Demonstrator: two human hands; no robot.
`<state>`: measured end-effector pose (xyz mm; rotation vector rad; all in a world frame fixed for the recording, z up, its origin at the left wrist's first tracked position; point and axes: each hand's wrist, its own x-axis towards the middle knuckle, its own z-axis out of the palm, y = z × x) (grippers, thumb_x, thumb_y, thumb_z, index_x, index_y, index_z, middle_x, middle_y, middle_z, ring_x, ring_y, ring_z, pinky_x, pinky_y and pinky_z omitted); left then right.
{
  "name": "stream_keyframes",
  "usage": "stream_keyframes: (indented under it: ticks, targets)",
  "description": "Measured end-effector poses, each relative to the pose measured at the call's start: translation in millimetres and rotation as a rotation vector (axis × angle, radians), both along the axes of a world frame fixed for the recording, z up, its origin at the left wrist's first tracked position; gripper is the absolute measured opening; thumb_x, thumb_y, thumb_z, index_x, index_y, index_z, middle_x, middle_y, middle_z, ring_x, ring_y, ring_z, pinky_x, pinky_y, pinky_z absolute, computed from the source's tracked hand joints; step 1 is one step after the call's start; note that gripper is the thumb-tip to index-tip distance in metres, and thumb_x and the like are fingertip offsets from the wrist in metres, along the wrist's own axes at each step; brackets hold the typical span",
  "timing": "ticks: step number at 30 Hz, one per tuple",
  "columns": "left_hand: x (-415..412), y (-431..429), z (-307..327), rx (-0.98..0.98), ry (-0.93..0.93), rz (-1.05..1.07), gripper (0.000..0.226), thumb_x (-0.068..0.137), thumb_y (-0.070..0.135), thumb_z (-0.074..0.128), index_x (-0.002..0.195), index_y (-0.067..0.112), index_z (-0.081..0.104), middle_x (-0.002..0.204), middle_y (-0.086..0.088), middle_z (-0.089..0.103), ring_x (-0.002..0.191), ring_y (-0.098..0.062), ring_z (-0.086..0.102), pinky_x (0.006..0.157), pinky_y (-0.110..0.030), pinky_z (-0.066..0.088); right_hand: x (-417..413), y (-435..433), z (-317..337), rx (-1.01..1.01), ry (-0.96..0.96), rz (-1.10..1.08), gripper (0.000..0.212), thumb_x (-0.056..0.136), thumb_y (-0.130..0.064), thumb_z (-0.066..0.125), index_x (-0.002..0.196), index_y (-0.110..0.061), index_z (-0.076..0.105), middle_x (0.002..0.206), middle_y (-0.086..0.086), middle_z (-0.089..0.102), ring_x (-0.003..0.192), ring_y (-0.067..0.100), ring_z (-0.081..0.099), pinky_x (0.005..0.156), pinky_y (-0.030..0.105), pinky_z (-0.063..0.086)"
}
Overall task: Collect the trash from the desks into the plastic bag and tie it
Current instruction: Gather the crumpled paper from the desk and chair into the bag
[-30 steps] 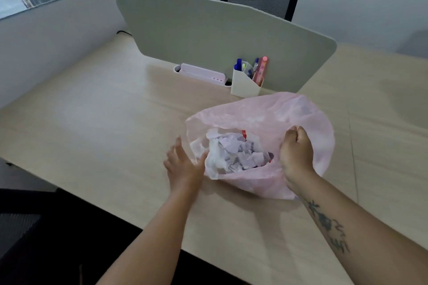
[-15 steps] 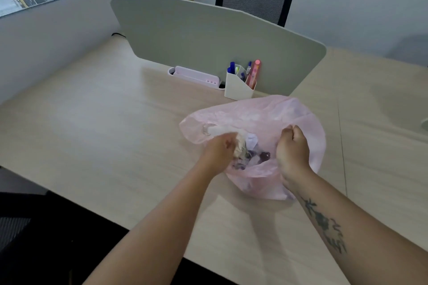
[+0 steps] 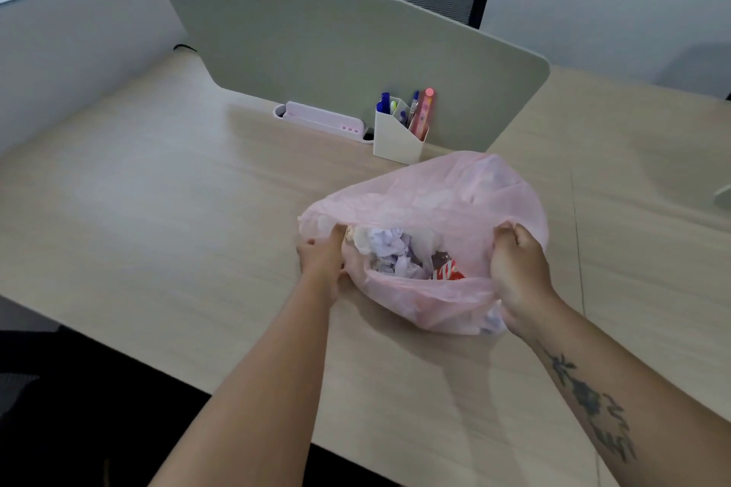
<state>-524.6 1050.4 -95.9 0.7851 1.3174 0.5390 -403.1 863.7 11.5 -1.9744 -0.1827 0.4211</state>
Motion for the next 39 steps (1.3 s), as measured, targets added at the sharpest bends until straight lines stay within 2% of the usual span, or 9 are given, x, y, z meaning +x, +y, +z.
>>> stream_keyframes:
  ticks: [8, 12, 17, 23, 26, 29, 34, 36, 39]
  targets:
    - [11.8, 1.8, 12.7, -0.148, 0.058, -0.205, 0.012, 0.091, 0.012, 0.046, 0.099, 0.013, 0.055, 0.066, 0.001, 0.053, 0.052, -0.012, 0.047, 0.050, -0.020, 0.039, -10.9, -16.8, 17.6, -0.027, 0.029, 0.145, 0.030, 0.099, -0.024, 0.035, 0.072, -0.015, 0.044, 0.067, -0.002, 0.040, 0.065, 0.017, 0.036, 0.058, 0.029, 0.030]
    - [11.2, 5.9, 18.9, -0.088, -0.007, -0.061, 0.027, 0.096, 0.008, 0.043, 0.117, 0.017, 0.058, 0.095, -0.005, 0.065, 0.055, -0.011, 0.045, 0.045, -0.017, 0.040, -20.0, -23.0, 28.1, -0.034, -0.016, 0.181, 0.030, 0.097, -0.026, 0.037, 0.073, -0.012, 0.047, 0.065, -0.002, 0.042, 0.063, 0.016, 0.038, 0.058, 0.030, 0.031]
    - [-1.4, 15.2, 71.0, 0.199, -0.023, -0.005, 0.030, 0.102, 0.040, 0.042, 0.093, 0.017, 0.059, 0.072, -0.005, 0.054, 0.049, -0.015, 0.042, 0.049, -0.026, 0.039, -6.0, -6.4, 55.4, -0.011, -0.265, -0.019, 0.029, 0.098, -0.024, 0.035, 0.084, -0.007, 0.055, 0.075, 0.002, 0.052, 0.075, 0.023, 0.046, 0.058, 0.031, 0.033]
    - [-31.8, 50.2, 166.3, 0.633, -0.003, -0.095, 0.035, 0.103, 0.039, 0.041, 0.090, 0.011, 0.058, 0.076, -0.004, 0.056, 0.056, -0.017, 0.050, 0.053, -0.027, 0.044, 27.5, 22.6, 131.2, -0.138, -0.691, 0.107, 0.031, 0.102, -0.027, 0.030, 0.083, -0.013, 0.050, 0.087, 0.013, 0.058, 0.084, 0.033, 0.055, 0.065, 0.032, 0.030]
    - [-46.6, 57.2, 200.2, 0.847, 0.027, -0.083, 0.041, 0.102, 0.040, 0.039, 0.083, 0.007, 0.054, 0.070, -0.005, 0.051, 0.054, -0.017, 0.047, 0.051, -0.028, 0.042, 30.5, 26.8, 150.1, -0.114, -0.737, -0.071, 0.032, 0.103, -0.028, 0.028, 0.105, -0.010, 0.055, 0.103, 0.016, 0.063, 0.094, 0.035, 0.058, 0.067, 0.032, 0.032]
    - [-59.4, 66.8, 225.9, 0.997, 0.219, -0.259, 0.046, 0.101, 0.041, 0.041, 0.079, 0.002, 0.053, 0.067, -0.008, 0.055, 0.051, -0.022, 0.052, 0.054, -0.032, 0.047, 28.4, 29.7, 144.7, -0.258, -0.696, 0.161, 0.033, 0.103, -0.030, 0.029, 0.086, -0.011, 0.051, 0.091, 0.015, 0.058, 0.087, 0.036, 0.057, 0.065, 0.034, 0.034]
    - [-92.5, 103.7, 253.3, 1.046, 0.350, -0.136, 0.048, 0.099, 0.045, 0.040, 0.082, 0.006, 0.061, 0.075, -0.011, 0.064, 0.063, -0.028, 0.060, 0.059, -0.034, 0.047, 24.7, 46.8, 182.4, -0.093, -0.767, 0.120, 0.033, 0.103, -0.026, 0.031, 0.071, -0.017, 0.037, 0.072, 0.003, 0.046, 0.064, 0.023, 0.041, 0.053, 0.035, 0.026]
    - [-106.2, 101.9, 245.0, 1.020, 0.418, -0.288, 0.044, 0.100, 0.040, 0.042, 0.079, 0.006, 0.061, 0.074, -0.012, 0.066, 0.056, -0.025, 0.061, 0.051, -0.028, 0.042, 12.8, 52.9, 171.0, -0.230, -0.716, 0.332, 0.035, 0.103, -0.026, 0.032, 0.069, -0.017, 0.039, 0.070, 0.003, 0.046, 0.068, 0.027, 0.045, 0.055, 0.034, 0.028]
    - [-130.8, 108.5, 242.9, 1.022, 0.374, -0.056, 0.047, 0.100, 0.042, 0.041, 0.077, 0.005, 0.059, 0.070, -0.009, 0.062, 0.063, -0.029, 0.063, 0.057, -0.032, 0.047, -8.0, 63.6, 162.6, -0.297, -0.787, 0.404, 0.033, 0.103, -0.029, 0.030, 0.081, -0.014, 0.050, 0.076, 0.006, 0.053, 0.076, 0.030, 0.052, 0.062, 0.034, 0.037]
